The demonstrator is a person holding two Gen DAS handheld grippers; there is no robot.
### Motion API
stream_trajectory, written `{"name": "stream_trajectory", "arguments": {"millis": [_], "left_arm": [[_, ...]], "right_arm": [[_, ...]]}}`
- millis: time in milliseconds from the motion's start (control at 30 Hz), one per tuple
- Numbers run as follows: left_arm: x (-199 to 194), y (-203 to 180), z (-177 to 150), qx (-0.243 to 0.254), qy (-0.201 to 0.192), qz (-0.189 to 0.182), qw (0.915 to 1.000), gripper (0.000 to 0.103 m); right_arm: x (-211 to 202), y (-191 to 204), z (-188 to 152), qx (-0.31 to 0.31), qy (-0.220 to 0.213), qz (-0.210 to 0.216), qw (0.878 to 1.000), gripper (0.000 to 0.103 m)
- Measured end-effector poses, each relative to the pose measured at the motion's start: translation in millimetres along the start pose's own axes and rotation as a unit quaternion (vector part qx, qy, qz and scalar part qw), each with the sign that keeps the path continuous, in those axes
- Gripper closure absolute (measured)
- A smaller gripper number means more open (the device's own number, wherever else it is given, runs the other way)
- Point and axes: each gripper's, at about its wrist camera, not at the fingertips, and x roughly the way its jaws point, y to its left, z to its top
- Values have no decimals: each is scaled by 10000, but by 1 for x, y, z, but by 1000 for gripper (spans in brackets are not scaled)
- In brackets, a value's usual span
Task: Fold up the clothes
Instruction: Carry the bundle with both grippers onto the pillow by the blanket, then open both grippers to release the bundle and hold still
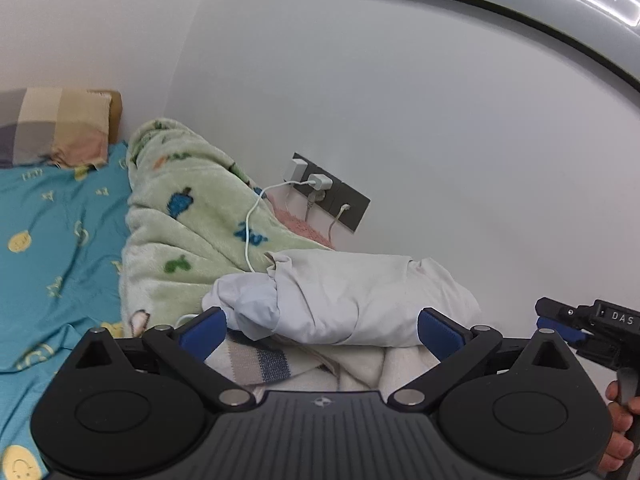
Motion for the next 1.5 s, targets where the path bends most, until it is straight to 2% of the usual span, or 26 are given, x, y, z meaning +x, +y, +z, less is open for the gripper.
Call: {"name": "stream_trajectory", "arguments": {"millis": [167, 400, 467, 567, 833, 1033, 1500], "left_arm": [[-37, -26, -15, 590, -346, 362, 9970, 0], [-77, -55, -35, 1239, -700, 569, 9882, 0], [-85, -61, -42, 1407, -757, 625, 9852, 0], [-97, -65, -53, 1512, -829, 667, 9828, 0], [-115, -61, -72, 1467, -925, 751, 9820, 0], [-121, -51, -80, 1436, -1046, 972, 9793, 0], [-125, -33, -70, 1260, -1099, 1224, 9783, 0]], "right_arm": [[-28, 28, -12, -448, -199, 32, 9988, 34], [-55, 58, -37, -1228, -485, 16, 9912, 30], [-61, 65, -44, -1411, -576, 27, 9883, 13], [-68, 73, -53, -1580, -716, 25, 9848, 3], [-78, 94, -82, -1862, -861, -36, 9787, 2], [-75, 107, -104, -1975, -733, -24, 9776, 2], [-63, 115, -109, -2149, -739, -123, 9738, 2]]}}
